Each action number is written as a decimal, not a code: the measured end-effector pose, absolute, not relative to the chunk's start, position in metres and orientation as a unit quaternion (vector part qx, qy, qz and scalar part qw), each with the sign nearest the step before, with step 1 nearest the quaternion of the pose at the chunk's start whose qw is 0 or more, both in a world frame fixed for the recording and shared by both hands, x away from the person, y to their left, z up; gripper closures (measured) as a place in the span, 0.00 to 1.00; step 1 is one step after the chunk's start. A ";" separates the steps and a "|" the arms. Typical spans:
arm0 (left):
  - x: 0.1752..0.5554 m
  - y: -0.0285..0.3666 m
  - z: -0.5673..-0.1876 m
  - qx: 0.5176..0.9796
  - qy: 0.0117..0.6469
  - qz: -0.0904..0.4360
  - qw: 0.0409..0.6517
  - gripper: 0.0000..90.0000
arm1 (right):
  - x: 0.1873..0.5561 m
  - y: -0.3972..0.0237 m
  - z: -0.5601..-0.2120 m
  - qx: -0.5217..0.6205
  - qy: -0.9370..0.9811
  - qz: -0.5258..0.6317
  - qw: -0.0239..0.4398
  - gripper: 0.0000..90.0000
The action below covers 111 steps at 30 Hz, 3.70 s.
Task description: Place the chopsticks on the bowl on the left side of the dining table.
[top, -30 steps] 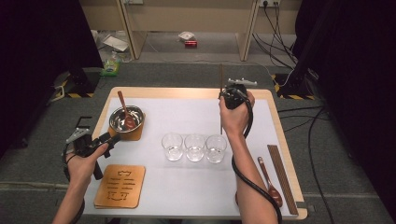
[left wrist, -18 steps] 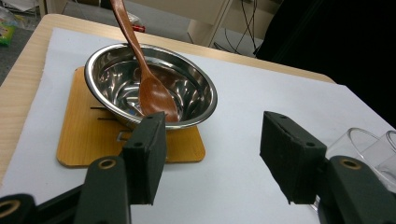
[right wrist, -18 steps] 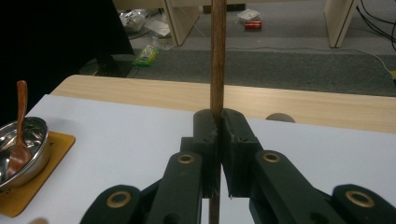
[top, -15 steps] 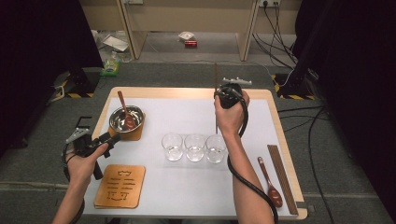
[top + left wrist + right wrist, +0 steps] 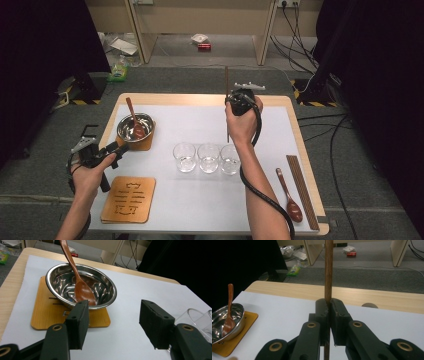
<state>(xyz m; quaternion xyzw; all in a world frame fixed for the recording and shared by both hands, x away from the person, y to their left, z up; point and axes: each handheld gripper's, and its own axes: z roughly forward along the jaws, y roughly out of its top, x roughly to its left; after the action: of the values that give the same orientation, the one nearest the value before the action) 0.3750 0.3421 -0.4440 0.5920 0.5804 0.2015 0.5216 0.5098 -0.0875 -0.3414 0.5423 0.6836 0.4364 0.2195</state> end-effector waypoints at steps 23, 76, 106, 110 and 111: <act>0.387 0.324 -0.431 0.600 0.564 0.195 0.533 0.45 | 0.510 -0.071 -0.347 0.531 0.689 0.443 0.216 0.95; 0.532 0.154 -0.315 0.661 0.438 0.140 0.593 0.49 | 0.506 -0.051 -0.346 0.497 0.698 0.471 0.210 0.95; 0.549 0.123 -0.321 0.667 0.449 0.100 0.586 0.90 | 0.503 -0.038 -0.342 0.476 0.705 0.481 0.212 0.94; 0.550 0.121 -0.322 0.667 0.445 0.095 0.590 0.92 | 0.502 -0.040 -0.343 0.480 0.704 0.479 0.211 0.94; 0.550 0.120 -0.322 0.666 0.445 0.095 0.591 0.93 | 0.502 -0.040 -0.343 0.480 0.703 0.479 0.212 0.94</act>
<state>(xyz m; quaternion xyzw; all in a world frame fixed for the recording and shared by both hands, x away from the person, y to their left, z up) 0.5495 0.1204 -0.3215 0.6660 0.4449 0.0945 0.5912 0.5022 -0.0403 -0.3432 0.4804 0.7032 0.4794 0.2119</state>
